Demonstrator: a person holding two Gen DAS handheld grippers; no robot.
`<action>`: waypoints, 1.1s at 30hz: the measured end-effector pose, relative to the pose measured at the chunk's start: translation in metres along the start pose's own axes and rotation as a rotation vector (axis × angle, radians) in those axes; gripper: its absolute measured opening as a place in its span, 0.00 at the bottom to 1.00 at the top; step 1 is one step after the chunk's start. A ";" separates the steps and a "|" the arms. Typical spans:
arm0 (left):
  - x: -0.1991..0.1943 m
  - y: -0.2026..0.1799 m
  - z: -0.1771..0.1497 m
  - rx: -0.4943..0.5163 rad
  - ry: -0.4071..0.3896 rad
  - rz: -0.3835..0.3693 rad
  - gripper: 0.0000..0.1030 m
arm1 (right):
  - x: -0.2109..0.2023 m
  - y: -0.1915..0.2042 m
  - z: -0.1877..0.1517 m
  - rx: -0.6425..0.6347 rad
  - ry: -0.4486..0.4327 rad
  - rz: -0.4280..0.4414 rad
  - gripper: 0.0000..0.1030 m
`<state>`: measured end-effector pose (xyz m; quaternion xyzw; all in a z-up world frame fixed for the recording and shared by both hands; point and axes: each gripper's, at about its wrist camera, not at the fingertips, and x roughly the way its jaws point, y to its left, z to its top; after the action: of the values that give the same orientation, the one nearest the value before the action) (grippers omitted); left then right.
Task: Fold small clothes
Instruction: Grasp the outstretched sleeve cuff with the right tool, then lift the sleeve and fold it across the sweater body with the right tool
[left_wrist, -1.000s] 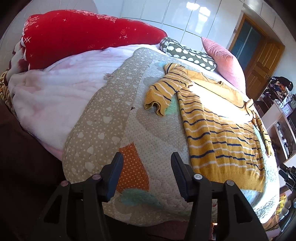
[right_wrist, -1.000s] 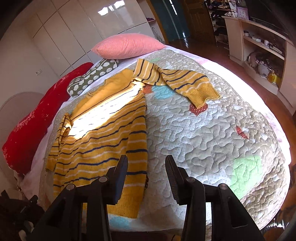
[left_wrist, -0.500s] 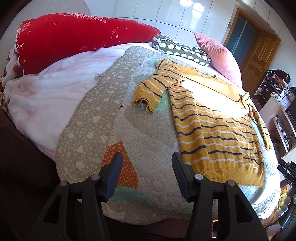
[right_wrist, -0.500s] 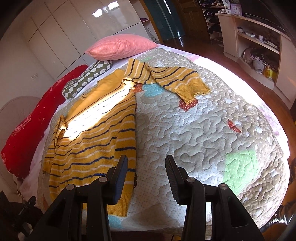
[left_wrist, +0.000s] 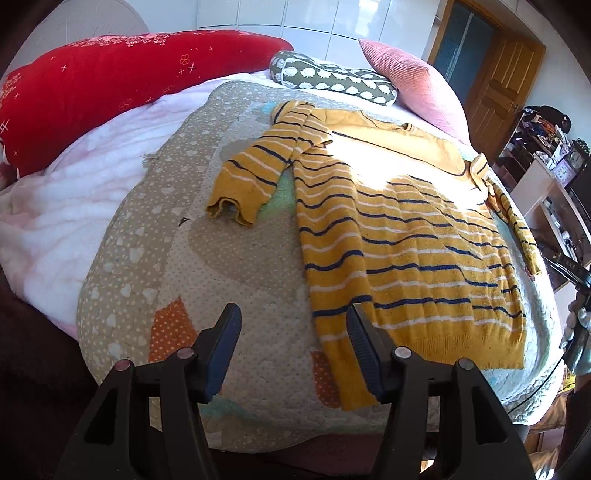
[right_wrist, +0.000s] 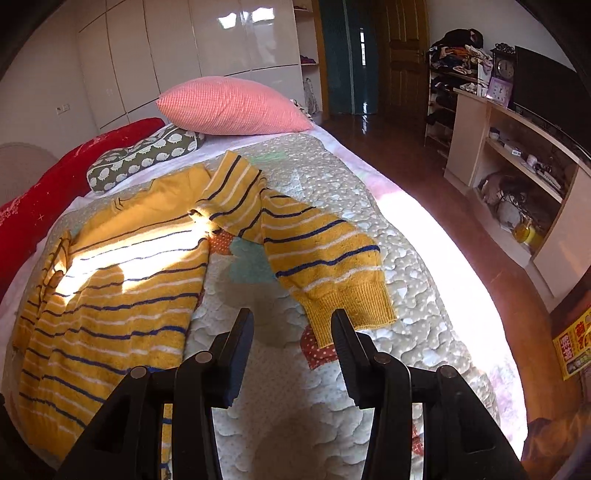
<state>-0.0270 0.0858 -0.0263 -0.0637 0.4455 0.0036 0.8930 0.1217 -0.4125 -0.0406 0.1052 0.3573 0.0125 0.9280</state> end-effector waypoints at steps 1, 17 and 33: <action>0.001 -0.005 0.000 0.013 0.002 0.002 0.57 | 0.008 0.000 0.000 -0.020 0.017 -0.001 0.46; 0.015 -0.001 -0.005 -0.014 0.038 -0.024 0.57 | 0.009 -0.003 0.042 0.044 0.079 0.166 0.05; 0.013 0.048 -0.013 -0.106 0.021 -0.056 0.57 | 0.065 0.248 0.165 0.035 0.195 0.557 0.05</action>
<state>-0.0320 0.1314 -0.0497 -0.1234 0.4520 0.0013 0.8834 0.2927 -0.1942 0.0869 0.2135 0.4021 0.2704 0.8483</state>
